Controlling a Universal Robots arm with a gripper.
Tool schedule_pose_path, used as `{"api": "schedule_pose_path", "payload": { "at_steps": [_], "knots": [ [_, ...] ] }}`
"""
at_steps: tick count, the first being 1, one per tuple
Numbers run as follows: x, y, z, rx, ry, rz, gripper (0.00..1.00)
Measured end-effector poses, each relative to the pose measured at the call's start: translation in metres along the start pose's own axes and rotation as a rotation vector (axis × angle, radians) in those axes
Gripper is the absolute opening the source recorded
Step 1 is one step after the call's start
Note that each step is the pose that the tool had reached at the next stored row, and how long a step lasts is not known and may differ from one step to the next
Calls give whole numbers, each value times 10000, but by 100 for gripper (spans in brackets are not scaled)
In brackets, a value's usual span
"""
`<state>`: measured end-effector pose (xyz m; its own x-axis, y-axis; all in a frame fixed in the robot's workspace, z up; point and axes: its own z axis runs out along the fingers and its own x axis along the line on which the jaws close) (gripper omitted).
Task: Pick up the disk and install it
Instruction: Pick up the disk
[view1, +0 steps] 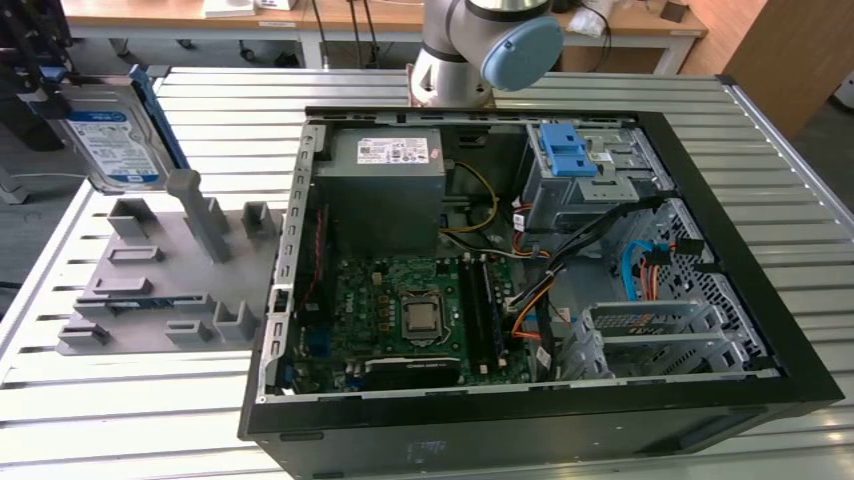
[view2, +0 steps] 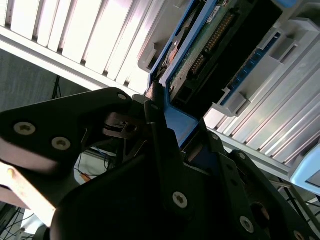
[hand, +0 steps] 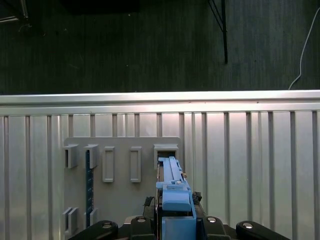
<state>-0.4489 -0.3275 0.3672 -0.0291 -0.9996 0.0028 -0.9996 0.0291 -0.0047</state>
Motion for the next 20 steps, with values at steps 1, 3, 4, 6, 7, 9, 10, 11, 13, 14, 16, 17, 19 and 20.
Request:
{"api": "schedule_pose_path", "payload": {
  "at_steps": [1,3,4,6,7,9,10,11,13,14,16,17,19,20],
  "knots": [
    [0,0,-4,1,0,0,37],
    [0,0,-13,3,-1,0,37],
    [0,0,-18,2,-1,0,37],
    [0,-1,-37,-1,0,0,37],
    [0,-1,-48,1,-1,0,37],
    [0,0,-60,4,-2,0,37],
    [0,0,-64,4,-2,0,37],
    [0,0,-66,4,-2,0,37],
    [0,-1,-67,4,-2,0,37],
    [0,-1,-68,3,-2,0,37],
    [0,0,-69,3,-1,0,37],
    [0,0,-69,3,-1,0,37],
    [0,0,-69,3,-2,0,37],
    [0,0,-69,3,-1,0,37]
  ]
}}
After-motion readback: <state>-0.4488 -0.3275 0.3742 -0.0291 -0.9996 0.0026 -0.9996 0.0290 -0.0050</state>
